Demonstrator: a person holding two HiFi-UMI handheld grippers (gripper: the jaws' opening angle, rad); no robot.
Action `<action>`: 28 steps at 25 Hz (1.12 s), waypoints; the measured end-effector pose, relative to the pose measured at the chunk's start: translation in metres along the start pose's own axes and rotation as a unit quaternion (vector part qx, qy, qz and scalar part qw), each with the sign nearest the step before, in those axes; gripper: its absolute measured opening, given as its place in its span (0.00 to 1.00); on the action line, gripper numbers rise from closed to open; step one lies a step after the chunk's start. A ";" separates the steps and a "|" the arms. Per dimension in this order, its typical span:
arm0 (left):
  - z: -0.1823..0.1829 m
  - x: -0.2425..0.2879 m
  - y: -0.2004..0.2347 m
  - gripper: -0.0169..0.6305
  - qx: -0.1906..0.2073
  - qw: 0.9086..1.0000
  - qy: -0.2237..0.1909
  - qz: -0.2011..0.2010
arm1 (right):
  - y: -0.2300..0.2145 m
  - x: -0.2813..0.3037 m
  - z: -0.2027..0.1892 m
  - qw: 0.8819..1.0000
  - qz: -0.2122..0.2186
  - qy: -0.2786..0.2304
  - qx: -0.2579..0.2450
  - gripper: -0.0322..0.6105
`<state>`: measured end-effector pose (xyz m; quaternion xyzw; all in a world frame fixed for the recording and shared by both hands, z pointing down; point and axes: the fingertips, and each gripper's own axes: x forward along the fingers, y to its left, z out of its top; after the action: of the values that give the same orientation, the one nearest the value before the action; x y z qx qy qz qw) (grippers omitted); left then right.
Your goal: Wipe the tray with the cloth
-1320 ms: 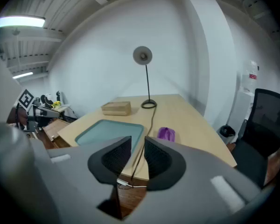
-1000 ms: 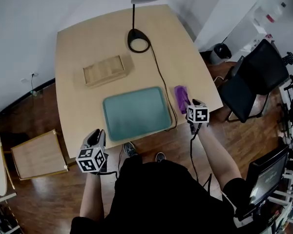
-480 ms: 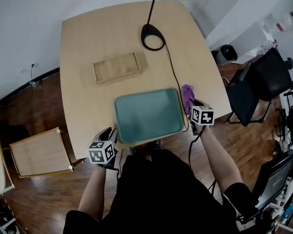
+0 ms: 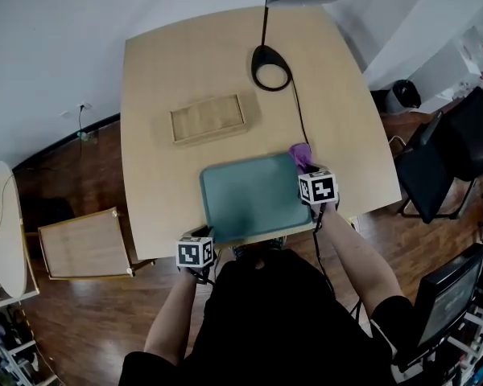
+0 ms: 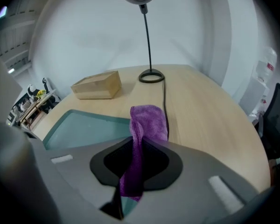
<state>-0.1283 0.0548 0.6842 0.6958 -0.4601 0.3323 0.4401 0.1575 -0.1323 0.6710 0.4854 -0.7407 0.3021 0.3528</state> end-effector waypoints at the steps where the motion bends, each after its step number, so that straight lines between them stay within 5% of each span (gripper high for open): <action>1: 0.000 0.001 0.001 0.14 -0.015 1.000 -0.005 -0.001 | 0.004 0.006 0.007 1.000 0.003 0.002 -0.012 0.13; 6: 0.003 0.003 0.001 0.14 -0.055 0.998 -0.017 0.002 | 0.014 0.026 0.028 0.999 0.001 0.034 -0.031 0.13; 12: 0.003 -0.001 0.003 0.14 -0.044 0.999 -0.013 0.022 | 0.048 0.033 0.024 0.997 0.012 0.060 -0.045 0.13; 17: 0.014 -0.006 0.008 0.17 0.027 0.999 -0.002 0.028 | 0.101 0.039 0.032 0.995 0.067 0.074 -0.032 0.13; 22: 0.021 -0.004 0.015 0.18 0.023 1.000 0.003 -0.015 | 0.182 0.044 0.040 0.986 0.136 0.090 -0.019 0.13; 28: 0.020 -0.002 0.010 0.17 0.040 0.999 0.001 -0.019 | 0.262 0.065 0.036 0.974 0.181 0.130 -0.045 0.13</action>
<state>-0.1371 0.0351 0.6775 0.7210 -0.4332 0.3424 0.4187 -0.1131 -0.1032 0.6757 0.2836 -0.7768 0.3875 0.4074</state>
